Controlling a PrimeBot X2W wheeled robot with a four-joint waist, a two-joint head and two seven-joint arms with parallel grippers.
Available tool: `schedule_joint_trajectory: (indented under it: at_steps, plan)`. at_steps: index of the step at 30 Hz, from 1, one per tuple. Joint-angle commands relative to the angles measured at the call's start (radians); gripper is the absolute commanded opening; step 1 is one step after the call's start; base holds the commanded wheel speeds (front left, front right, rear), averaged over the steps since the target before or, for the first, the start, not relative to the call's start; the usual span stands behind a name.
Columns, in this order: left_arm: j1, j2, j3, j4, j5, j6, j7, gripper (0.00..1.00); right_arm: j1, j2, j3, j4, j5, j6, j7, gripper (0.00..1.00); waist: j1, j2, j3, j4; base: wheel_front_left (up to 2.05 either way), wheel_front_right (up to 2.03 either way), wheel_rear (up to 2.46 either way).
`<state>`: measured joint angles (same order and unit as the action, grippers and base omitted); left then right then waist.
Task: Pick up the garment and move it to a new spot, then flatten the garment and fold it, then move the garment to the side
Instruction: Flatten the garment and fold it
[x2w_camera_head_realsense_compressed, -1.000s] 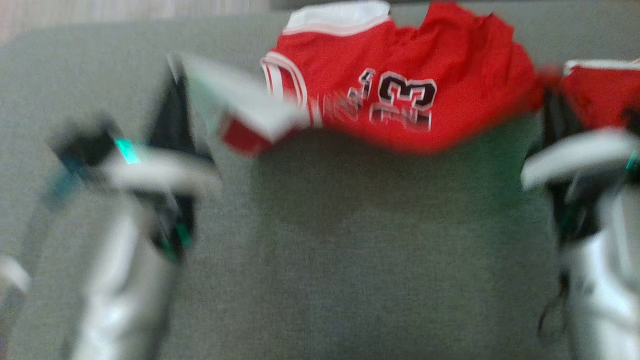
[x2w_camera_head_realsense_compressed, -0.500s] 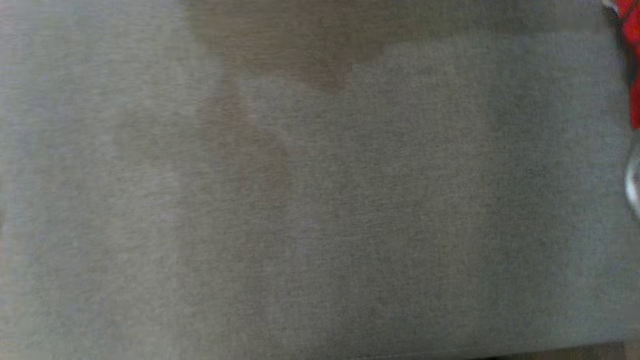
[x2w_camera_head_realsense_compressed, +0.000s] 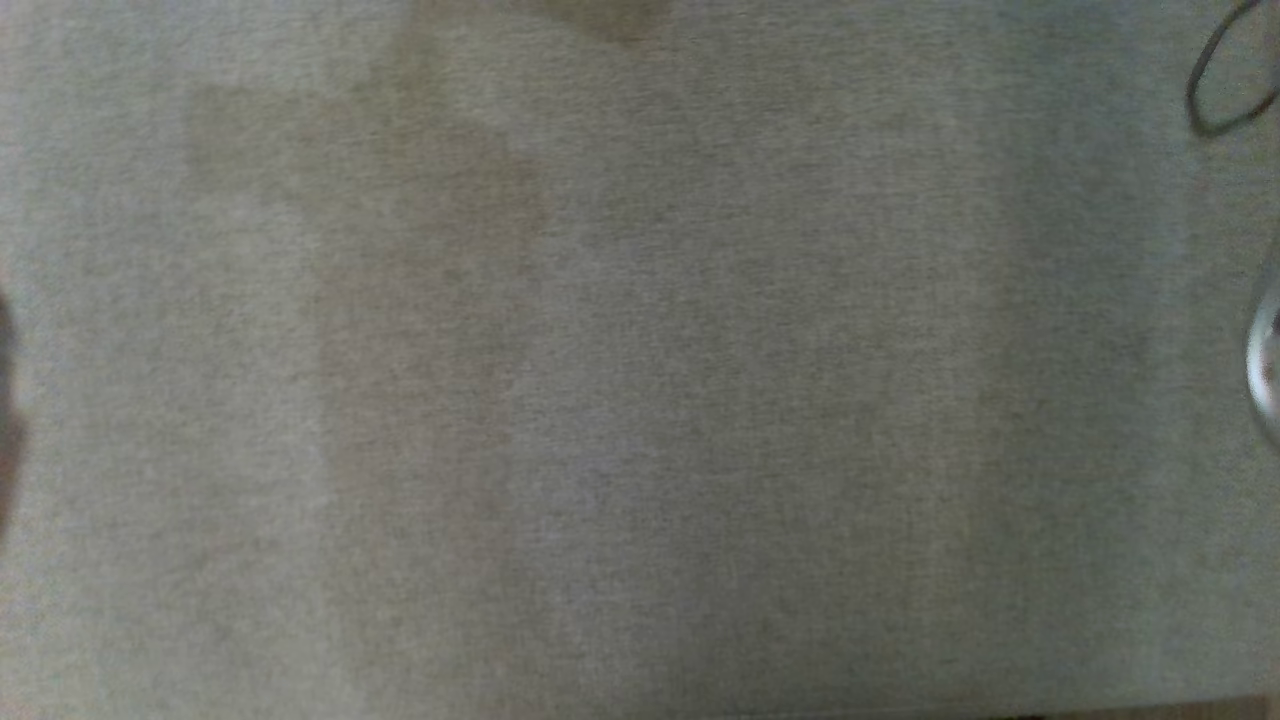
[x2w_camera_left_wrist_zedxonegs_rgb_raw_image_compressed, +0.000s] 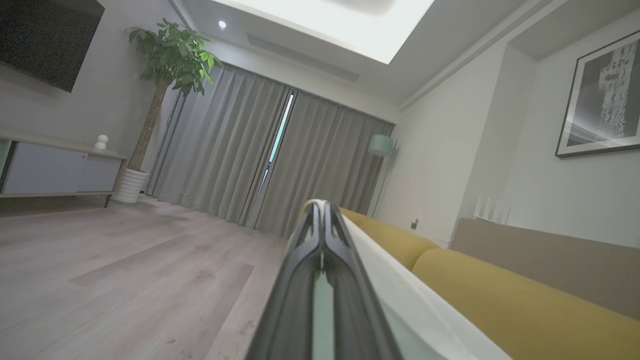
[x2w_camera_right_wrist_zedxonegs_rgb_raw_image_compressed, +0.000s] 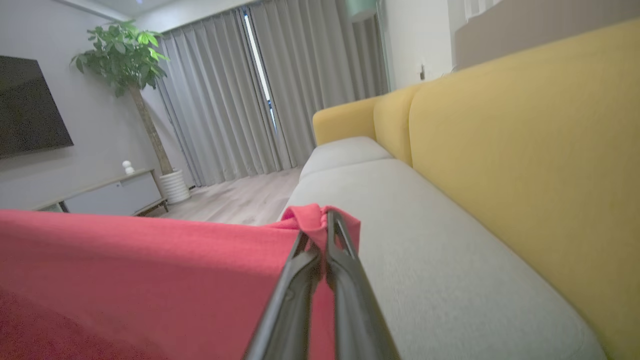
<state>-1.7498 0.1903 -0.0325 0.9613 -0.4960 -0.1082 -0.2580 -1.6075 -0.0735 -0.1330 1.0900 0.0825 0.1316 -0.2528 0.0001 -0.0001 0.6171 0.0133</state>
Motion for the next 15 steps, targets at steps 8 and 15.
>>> schedule_joint_trajectory:
  at_steps: [8, 15]
  plan:
    - [0.304, 0.008, -0.056, -0.148, -0.014, -0.022, -0.004, 0.00, 0.198, -0.031, 0.063, 0.051, 0.056, -0.001, -0.009, 0.00, -0.0001, 0.0001, -0.067, 0.052, 0.00, 0.00, 0.00]
    - [0.662, 0.058, -0.236, -0.284, -0.046, -0.022, -0.004, 0.00, 0.406, -0.085, 0.156, 0.118, 0.166, -0.001, 0.025, 0.00, -0.0001, 0.0001, -0.213, 0.092, 0.00, 0.00, 0.00]
